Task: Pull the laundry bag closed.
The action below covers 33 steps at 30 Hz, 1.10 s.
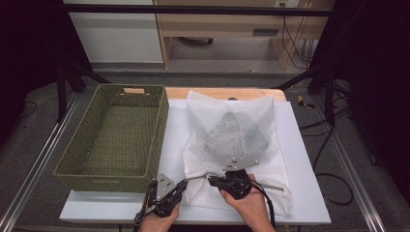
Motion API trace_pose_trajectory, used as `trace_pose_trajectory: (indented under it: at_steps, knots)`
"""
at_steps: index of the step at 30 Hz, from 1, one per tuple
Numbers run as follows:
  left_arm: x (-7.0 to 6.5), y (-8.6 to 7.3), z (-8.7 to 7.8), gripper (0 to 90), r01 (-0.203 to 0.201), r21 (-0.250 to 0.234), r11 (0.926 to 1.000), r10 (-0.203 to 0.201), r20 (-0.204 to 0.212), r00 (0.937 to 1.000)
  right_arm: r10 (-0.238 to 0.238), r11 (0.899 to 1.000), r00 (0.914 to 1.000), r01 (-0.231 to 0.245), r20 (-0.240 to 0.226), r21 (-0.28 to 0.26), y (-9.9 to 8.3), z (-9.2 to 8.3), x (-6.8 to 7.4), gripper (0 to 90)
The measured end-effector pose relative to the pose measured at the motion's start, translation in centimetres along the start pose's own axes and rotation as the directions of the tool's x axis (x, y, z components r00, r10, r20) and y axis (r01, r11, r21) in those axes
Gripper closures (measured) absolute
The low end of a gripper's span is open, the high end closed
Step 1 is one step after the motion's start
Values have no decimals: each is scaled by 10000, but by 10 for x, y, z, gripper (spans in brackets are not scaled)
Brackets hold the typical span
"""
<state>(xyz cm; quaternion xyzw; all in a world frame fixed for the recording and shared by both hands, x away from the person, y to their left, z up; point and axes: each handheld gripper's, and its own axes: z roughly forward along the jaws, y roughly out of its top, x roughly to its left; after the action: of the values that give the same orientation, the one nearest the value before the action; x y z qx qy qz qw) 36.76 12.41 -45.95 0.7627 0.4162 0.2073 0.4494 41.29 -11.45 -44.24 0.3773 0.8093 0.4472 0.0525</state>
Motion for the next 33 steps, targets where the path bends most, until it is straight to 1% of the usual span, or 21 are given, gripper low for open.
trace_pose_trajectory:
  at_steps: [2,4,8,9,10,11,12,14,15,16,22,23,26,32,33]
  knots:
    - [-1,0,1,890,-106,17,9999,106,-39,9999,45,10000,10000,-45,26,-43,-1,0,-1,867]
    - [-2,0,1,890,-77,17,10000,77,-16,10000,61,10000,10000,-61,19,-64,-1,0,-2,867]
    - [-3,-1,2,890,-169,78,9998,170,-64,9998,84,10000,10000,-84,39,-36,-2,0,-4,867]
    - [-2,-1,2,890,-157,90,9998,158,-66,9999,4,10000,9998,-5,203,48,-2,-1,-6,868]
    - [-2,-1,1,890,-174,130,9998,174,-31,9998,107,9999,9999,-108,67,21,-3,-2,-8,868]
    - [-1,-2,1,890,-139,122,9998,140,-24,9999,237,9997,9997,-237,34,70,-4,-3,-9,868]
    - [-1,-1,1,890,-125,104,9999,125,-7,9999,188,9998,9998,-189,92,51,-4,-4,-10,868]
    - [-1,-2,1,890,-142,115,9998,142,15,9999,169,9998,9998,-169,55,41,-4,-4,-11,868]
    - [-2,-2,2,890,-134,105,9999,134,20,9999,256,9997,9997,-256,40,55,-5,-5,-11,868]
    - [-2,-2,2,890,-155,129,9998,155,25,9999,196,9998,9998,-197,76,103,-6,-6,-11,868]
    - [-3,-3,1,890,-176,125,9998,176,60,9998,219,9996,9997,-221,122,169,-7,-9,-10,868]
    - [-3,-3,0,890,-252,166,9995,251,41,9997,207,9996,9997,-209,118,171,-6,-11,-10,868]
    - [-3,-3,-1,890,-264,139,9996,264,42,9996,218,9996,9997,-221,141,174,-6,-13,-10,868]
    - [2,-5,-6,890,-54,173,9998,55,-53,10000,219,9993,9995,-226,241,296,-9,-15,-13,868]
    - [4,-6,-7,890,101,199,9998,-100,-69,9999,308,9988,9991,-318,287,370,-10,-16,-14,868]
